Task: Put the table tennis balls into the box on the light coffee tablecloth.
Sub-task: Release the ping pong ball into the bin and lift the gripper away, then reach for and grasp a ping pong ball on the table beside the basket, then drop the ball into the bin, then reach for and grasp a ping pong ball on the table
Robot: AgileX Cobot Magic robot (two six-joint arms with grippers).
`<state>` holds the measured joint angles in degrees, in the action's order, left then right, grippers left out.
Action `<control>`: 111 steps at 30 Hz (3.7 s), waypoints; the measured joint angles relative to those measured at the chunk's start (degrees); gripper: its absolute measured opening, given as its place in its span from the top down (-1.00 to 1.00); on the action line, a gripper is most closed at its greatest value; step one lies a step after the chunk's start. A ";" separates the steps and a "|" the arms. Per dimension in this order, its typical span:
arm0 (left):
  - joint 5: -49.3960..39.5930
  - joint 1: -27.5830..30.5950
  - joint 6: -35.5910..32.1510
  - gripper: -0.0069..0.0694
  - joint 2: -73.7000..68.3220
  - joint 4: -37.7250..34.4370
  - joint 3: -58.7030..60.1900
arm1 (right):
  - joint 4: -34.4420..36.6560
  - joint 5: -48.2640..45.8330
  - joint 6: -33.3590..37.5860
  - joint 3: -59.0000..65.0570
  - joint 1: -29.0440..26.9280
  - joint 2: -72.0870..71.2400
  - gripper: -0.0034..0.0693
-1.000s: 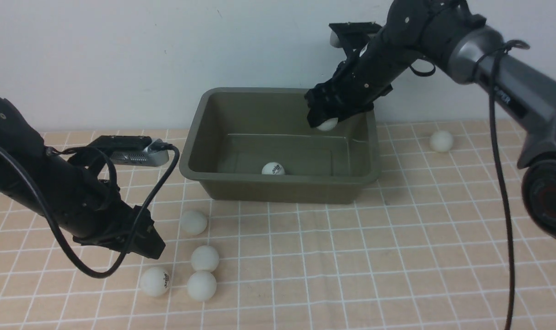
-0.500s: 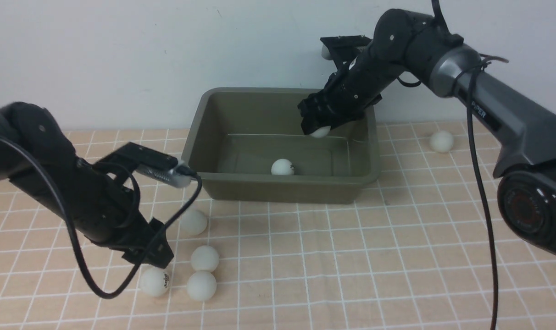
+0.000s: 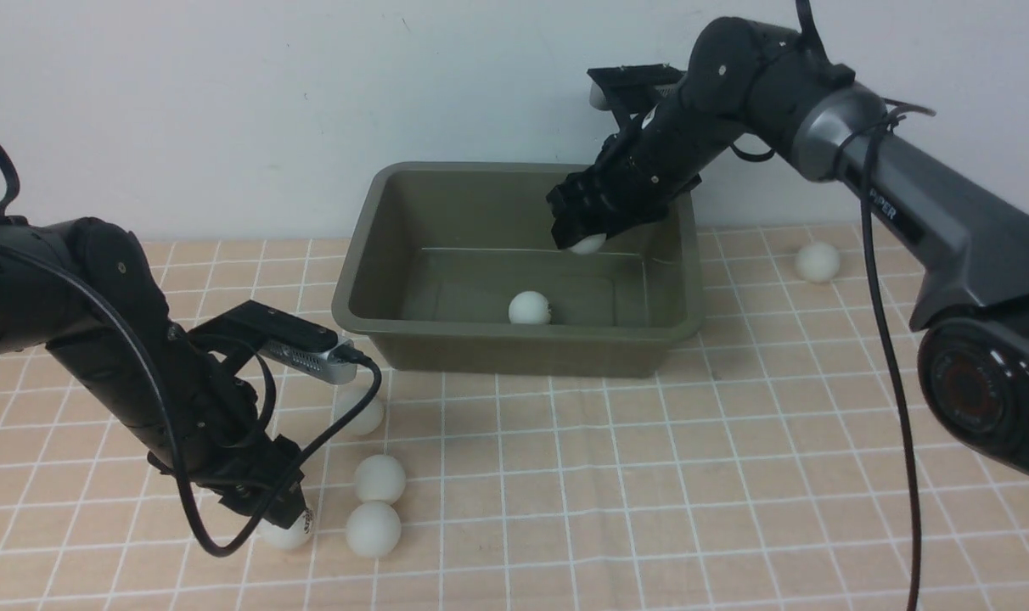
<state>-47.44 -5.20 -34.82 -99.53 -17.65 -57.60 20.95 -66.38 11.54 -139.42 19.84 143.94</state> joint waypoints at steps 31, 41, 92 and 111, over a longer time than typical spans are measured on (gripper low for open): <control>0.34 0.00 -0.26 -0.03 -4.62 -3.89 0.00 | -4.63 -5.81 0.23 -0.05 -10.84 -22.44 -0.59; -5.46 0.00 3.16 0.00 -3.90 -2.60 -4.66 | -9.44 -5.90 -3.12 11.89 -21.44 -25.62 -0.48; -9.99 -7.71 2.12 -0.39 -24.45 -7.61 -49.21 | -20.43 20.49 -8.66 26.44 -16.37 -7.72 -0.48; -22.96 -7.71 12.25 -0.39 -8.01 4.39 -50.37 | -17.81 2.30 -8.71 14.73 -16.37 -4.74 -0.09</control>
<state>-70.41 -12.91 -22.57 -107.54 -13.26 -107.97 3.15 -64.08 2.83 -124.69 3.46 139.20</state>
